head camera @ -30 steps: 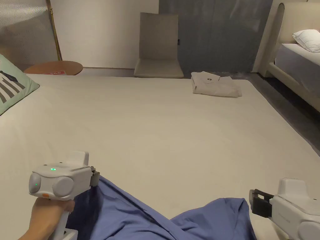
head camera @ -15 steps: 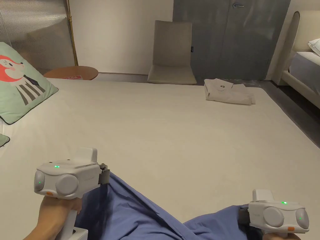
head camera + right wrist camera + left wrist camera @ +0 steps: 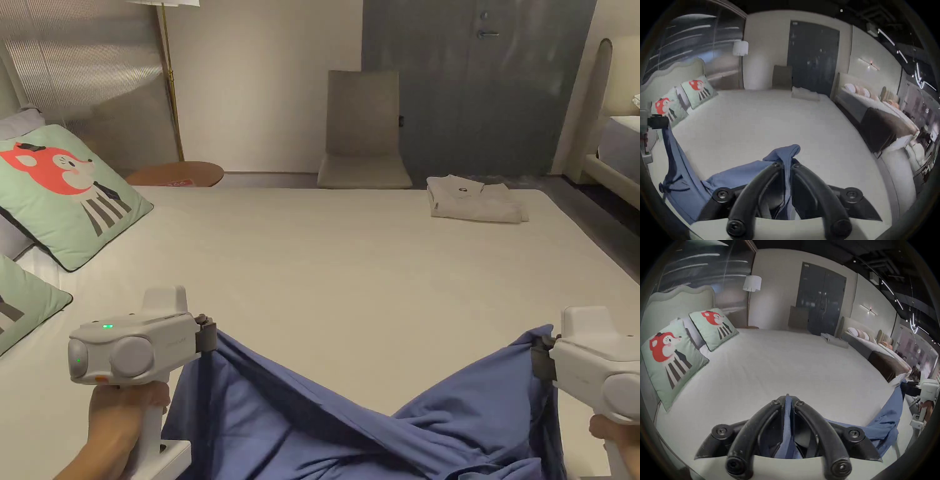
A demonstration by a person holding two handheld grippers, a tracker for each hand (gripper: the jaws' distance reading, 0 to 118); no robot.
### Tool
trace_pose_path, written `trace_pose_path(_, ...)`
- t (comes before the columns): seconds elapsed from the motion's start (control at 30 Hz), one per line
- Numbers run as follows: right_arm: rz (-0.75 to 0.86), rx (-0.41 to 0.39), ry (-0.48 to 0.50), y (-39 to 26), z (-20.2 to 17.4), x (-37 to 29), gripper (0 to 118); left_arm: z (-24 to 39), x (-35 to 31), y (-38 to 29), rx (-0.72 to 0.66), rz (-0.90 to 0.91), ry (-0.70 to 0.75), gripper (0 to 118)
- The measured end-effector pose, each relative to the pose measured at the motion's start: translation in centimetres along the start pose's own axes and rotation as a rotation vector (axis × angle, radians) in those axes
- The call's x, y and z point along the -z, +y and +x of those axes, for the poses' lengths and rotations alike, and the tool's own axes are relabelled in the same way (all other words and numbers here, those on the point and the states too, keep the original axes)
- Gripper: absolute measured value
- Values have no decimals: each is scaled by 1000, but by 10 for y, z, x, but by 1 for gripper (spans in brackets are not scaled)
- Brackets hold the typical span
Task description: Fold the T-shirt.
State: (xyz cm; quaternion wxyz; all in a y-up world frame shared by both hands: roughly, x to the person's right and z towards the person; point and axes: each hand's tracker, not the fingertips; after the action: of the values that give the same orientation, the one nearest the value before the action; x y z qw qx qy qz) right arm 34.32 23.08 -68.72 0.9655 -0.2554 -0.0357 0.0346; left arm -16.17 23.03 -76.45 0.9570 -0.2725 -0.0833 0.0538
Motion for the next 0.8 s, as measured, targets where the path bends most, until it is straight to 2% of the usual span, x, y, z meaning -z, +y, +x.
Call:
trace_pose_path(0.23, 200, -14, -31, 99, 12, -31, 6, -22, -49, 86, -50, 179, 46, 2)
trace_pose_path(0.37, 292, 55, -39, 158, 32, -27, 5, -23, -60, 144, -32, 273, 88, 2)
trace_pose_path(0.57, 396, 56, -90, 236, 45, -23, 5, -14, -51, 231, -8, 371, 129, 1)
trace_pose_path(0.7, 455, 90, -97, 275, 63, -7, 5, -10, -34, 276, -28, 429, 136, 1)
trace_pose_path(0.8, 488, 85, -100, 298, 60, -1, 5, -6, -20, 299, -40, 465, 139, 1)
